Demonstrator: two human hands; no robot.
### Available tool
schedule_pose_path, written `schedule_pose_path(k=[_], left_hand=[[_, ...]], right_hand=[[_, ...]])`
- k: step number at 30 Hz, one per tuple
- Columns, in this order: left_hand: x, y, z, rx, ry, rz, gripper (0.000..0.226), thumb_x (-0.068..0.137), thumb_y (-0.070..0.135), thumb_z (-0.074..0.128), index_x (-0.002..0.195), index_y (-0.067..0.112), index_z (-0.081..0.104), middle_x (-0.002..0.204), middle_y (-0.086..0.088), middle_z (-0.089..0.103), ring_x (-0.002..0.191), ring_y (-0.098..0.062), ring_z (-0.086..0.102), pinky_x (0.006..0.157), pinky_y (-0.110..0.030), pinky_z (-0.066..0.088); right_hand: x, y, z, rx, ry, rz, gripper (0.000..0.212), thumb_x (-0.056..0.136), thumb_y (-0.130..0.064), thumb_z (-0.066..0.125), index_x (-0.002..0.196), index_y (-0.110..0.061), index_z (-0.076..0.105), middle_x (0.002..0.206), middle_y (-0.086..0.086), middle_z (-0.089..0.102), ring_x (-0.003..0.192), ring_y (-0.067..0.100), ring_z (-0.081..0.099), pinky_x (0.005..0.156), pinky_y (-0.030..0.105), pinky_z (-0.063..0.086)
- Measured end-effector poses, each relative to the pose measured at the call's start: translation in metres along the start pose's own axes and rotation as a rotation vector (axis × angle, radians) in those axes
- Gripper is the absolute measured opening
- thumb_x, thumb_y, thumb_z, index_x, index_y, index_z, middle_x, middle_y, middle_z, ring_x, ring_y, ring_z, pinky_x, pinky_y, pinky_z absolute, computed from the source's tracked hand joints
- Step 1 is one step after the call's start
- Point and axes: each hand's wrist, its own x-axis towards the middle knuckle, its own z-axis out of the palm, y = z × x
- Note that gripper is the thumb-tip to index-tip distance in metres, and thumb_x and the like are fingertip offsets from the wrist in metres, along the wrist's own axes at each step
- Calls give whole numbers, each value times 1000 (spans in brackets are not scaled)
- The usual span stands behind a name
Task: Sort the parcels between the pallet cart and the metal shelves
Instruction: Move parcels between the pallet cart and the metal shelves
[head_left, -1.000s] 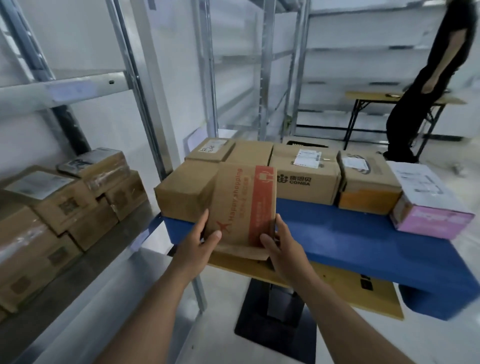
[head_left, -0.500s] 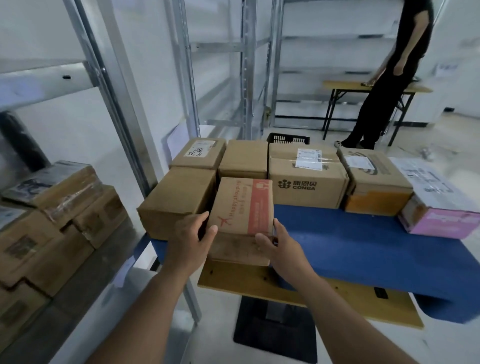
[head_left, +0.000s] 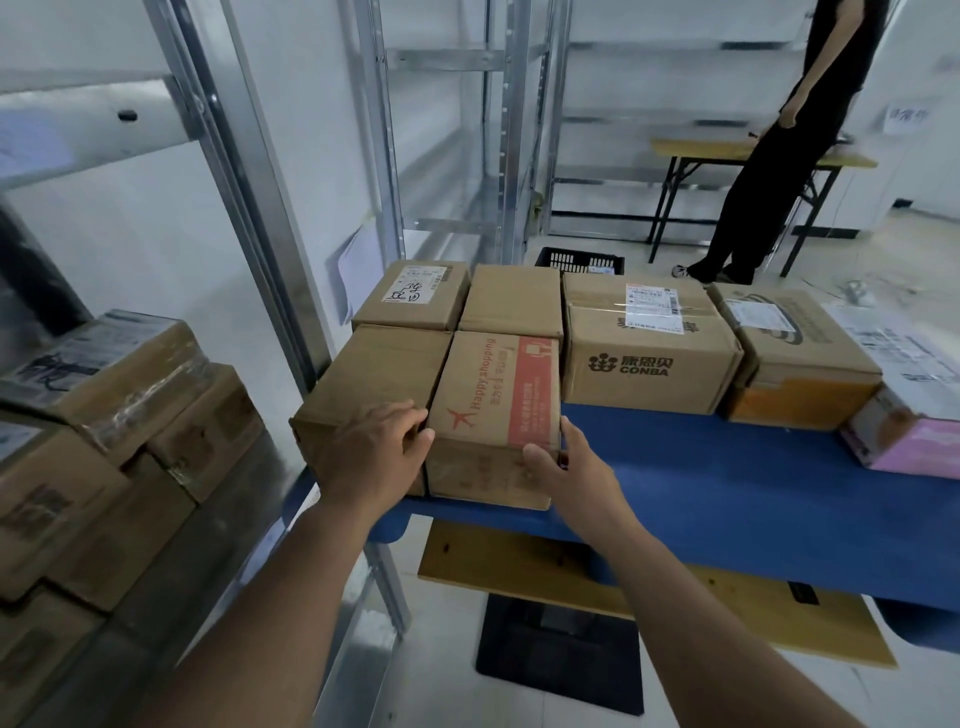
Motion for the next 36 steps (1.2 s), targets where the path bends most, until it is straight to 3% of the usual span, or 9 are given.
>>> schedule_pose_path(k=[11, 16, 20, 23, 27, 31, 36], left_hand=[[-2, 4, -3, 1, -56, -15, 45, 96, 41, 43, 138, 25, 43, 146, 2, 40, 134, -18, 33, 107, -37, 30], [-24, 14, -16, -50, -35, -36, 52, 95, 39, 46, 144, 26, 34, 151, 0, 31, 139, -20, 26, 110, -40, 29], [-54, 20, -25, -55, -7, -85, 51, 95, 39, 45, 144, 26, 34, 151, 1, 30, 139, -18, 24, 109, -37, 28], [-86, 23, -27, -85, 26, -139, 50, 96, 38, 46, 143, 25, 36, 151, 0, 31, 140, -18, 25, 109, -35, 27], [-128, 28, -26, -120, 51, -205, 51, 95, 37, 48, 142, 20, 40, 149, -2, 36, 137, -19, 30, 108, -33, 29], [-170, 37, -28, -79, 87, -290, 51, 94, 38, 50, 141, 22, 41, 148, -1, 38, 136, -17, 32, 106, -30, 29], [-226, 42, -34, 10, 124, -369, 50, 94, 38, 49, 141, 23, 40, 149, 1, 35, 136, -16, 30, 108, -29, 23]], right_hand=[[0, -9, -7, -114, 8, 18, 46, 94, -44, 49, 135, -29, 33, 114, -4, 59, 97, 13, 59, 79, 34, 54], [-9, -17, -17, -204, 58, -30, 51, 90, -44, 54, 134, -28, 34, 116, 1, 51, 98, 15, 52, 74, 33, 51], [-28, -20, -18, -288, 88, -100, 51, 90, -39, 55, 135, -28, 35, 110, -1, 45, 100, 16, 47, 74, 30, 45], [-49, -21, -19, -371, 112, -164, 52, 90, -36, 53, 137, -26, 33, 117, 1, 47, 107, 18, 44, 81, 30, 43], [-78, -21, -14, -469, 145, -311, 35, 94, -29, 44, 128, -20, 44, 124, 5, 49, 109, 21, 45, 87, 32, 46], [-106, -18, -1, -537, 77, -426, 37, 94, -34, 46, 130, -25, 49, 134, 4, 45, 118, 23, 42, 94, 35, 43], [-138, -12, 21, -577, -48, -546, 39, 97, -37, 39, 135, -27, 47, 131, 2, 45, 118, 21, 41, 94, 35, 38]])
